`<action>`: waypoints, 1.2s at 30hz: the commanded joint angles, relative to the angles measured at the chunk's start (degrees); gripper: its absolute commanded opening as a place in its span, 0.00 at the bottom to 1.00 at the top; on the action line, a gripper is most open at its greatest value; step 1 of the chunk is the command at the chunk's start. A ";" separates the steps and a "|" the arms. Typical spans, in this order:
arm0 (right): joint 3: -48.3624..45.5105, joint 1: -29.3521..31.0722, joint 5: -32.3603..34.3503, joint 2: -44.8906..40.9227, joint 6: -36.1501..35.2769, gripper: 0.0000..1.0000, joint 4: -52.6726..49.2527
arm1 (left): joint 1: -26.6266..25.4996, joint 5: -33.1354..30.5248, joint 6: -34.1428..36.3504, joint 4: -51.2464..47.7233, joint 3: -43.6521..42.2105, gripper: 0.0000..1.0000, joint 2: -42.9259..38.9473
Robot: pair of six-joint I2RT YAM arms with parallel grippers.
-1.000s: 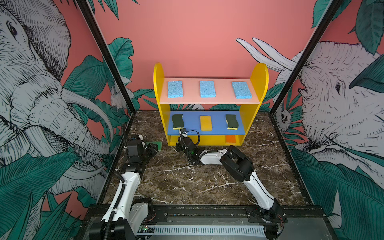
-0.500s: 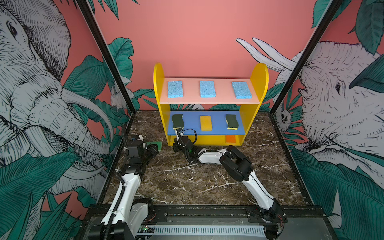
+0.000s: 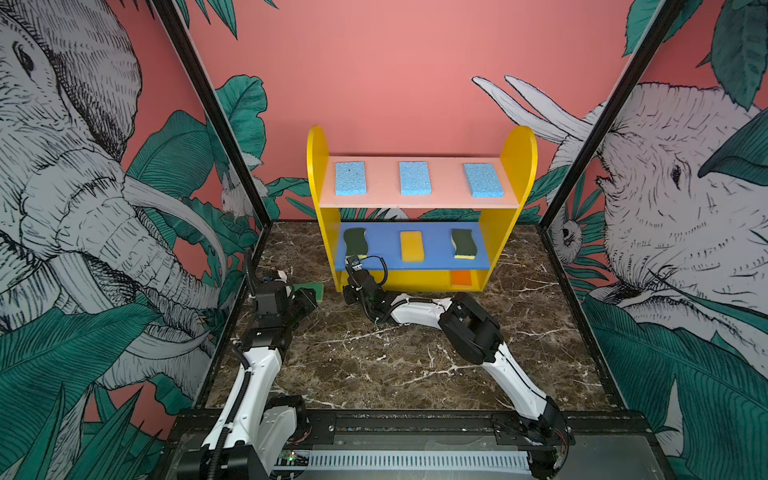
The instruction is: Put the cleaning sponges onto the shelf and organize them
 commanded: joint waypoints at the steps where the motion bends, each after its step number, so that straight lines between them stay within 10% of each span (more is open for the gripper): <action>1: 1.26 0.66 1.74 2.62 -1.17 0.00 -11.79 | -0.33 -0.93 0.59 -0.65 -0.58 0.29 -1.19; 24: 1.34 0.56 3.05 3.56 -0.86 0.00 -18.93 | -1.03 -2.25 2.19 -2.39 0.18 0.29 -1.52; 36: -10.99 0.46 3.09 -4.06 -2.88 0.00 -3.64 | -1.30 -1.44 3.33 -1.50 -1.32 0.29 -0.87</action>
